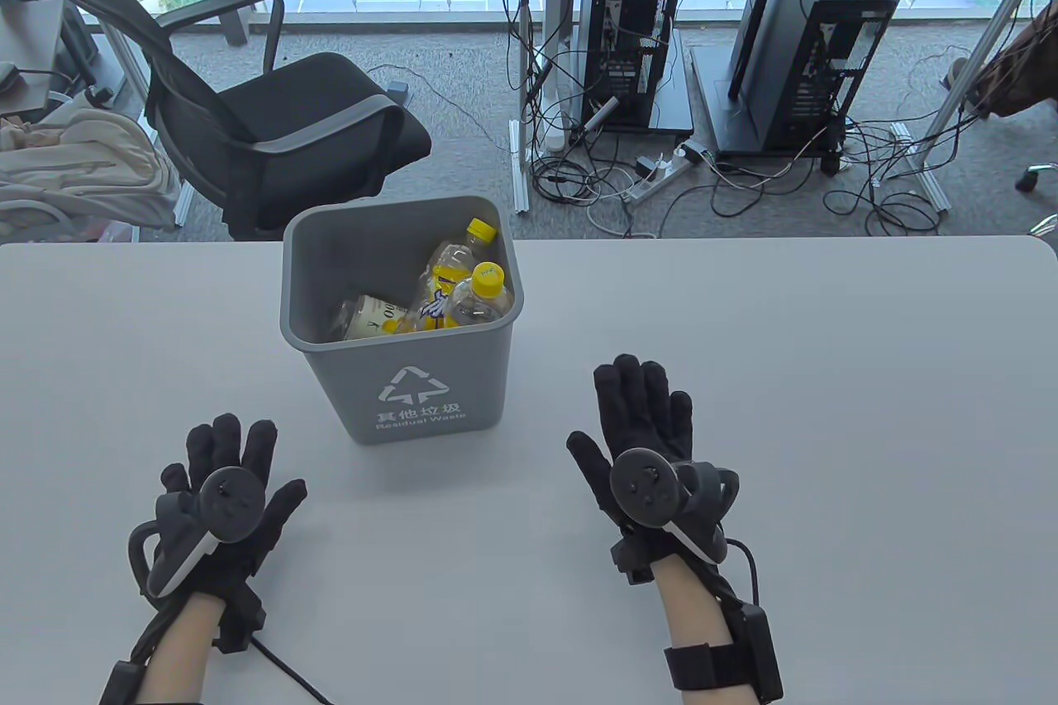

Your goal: Place bottles in bin

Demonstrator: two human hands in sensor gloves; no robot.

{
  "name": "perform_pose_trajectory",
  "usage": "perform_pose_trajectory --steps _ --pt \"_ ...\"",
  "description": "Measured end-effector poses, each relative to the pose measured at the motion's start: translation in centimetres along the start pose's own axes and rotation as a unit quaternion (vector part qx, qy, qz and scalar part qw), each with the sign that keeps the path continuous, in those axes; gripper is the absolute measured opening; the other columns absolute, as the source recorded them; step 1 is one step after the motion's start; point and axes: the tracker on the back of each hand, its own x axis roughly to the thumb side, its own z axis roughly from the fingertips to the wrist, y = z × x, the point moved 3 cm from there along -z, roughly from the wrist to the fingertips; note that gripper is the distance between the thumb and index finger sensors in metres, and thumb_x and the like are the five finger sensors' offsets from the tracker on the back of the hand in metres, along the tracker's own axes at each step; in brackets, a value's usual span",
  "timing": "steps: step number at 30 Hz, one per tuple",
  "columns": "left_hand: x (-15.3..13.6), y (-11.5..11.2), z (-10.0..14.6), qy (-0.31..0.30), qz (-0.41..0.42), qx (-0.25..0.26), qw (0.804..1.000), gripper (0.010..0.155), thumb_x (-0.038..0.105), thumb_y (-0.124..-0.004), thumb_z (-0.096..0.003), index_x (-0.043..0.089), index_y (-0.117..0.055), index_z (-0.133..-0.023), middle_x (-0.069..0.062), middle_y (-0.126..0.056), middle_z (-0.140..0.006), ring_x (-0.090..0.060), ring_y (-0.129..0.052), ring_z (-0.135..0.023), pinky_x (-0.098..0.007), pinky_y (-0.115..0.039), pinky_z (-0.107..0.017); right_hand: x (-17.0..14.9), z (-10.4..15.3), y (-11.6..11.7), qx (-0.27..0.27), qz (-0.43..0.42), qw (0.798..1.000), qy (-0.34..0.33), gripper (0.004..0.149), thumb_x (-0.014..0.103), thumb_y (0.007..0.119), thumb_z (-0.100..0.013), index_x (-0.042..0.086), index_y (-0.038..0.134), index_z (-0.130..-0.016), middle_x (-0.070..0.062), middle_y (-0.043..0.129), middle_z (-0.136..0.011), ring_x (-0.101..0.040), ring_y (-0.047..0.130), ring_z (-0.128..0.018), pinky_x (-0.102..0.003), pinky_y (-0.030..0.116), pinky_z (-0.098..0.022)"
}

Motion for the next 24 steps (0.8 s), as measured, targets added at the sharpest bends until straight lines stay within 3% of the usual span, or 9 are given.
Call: perform_pose_trajectory --steps 4,11,24 --pt "0.1 0.0 0.0 -0.003 -0.001 0.008 1.000 0.082 0.072 -0.052 -0.0484 0.039 -0.021 -0.117 -0.001 -0.010 -0.129 -0.033 -0.010 -0.122 -0.065 -0.021 -0.085 -0.6 0.4 2.1 0.027 0.047 0.999 0.005 0.077 0.062 0.055 -0.052 0.029 0.028 -0.115 -0.002 0.024 -0.125 -0.031 0.020 -0.114 -0.058 0.026 -0.082" --pt "0.2 0.0 0.3 -0.003 0.003 0.018 1.000 0.082 0.072 -0.052 -0.0485 0.039 -0.021 -0.117 -0.001 -0.010 -0.129 -0.034 -0.010 -0.122 -0.065 -0.022 -0.085 -0.5 1.5 3.4 0.042 0.121 0.992 -0.011 0.078 0.062 0.056 -0.051 0.029 0.026 -0.115 -0.002 0.020 -0.124 -0.030 0.014 -0.113 -0.058 0.020 -0.081" --pt "0.7 -0.5 -0.1 -0.006 -0.010 0.010 1.000 0.082 0.072 -0.051 -0.0487 0.039 -0.019 -0.117 -0.001 -0.009 -0.129 -0.034 -0.010 -0.122 -0.065 -0.021 -0.085 -0.9 1.1 4.9 0.076 0.124 0.989 -0.007 0.080 0.063 0.056 -0.050 0.030 0.023 -0.115 -0.003 0.014 -0.124 -0.031 0.008 -0.112 -0.059 0.016 -0.080"
